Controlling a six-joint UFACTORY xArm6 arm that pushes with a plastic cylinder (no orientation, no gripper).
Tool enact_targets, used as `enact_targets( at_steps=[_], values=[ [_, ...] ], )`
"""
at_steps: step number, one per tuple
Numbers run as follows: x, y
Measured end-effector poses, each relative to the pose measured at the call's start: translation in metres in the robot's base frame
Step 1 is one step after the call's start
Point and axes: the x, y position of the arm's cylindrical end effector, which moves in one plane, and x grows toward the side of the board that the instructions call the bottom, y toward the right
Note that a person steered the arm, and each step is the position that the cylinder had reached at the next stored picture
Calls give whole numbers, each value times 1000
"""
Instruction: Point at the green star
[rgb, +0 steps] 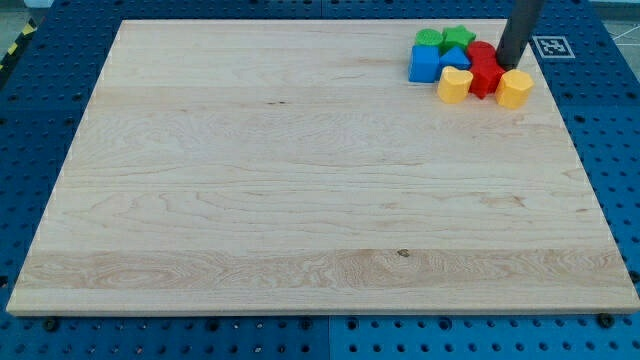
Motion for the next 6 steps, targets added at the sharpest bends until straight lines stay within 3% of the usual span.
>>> enact_targets(
  at_steps=[3, 5, 6],
  values=[
    [62, -5],
    [51, 10],
    [12, 32]
  ],
)
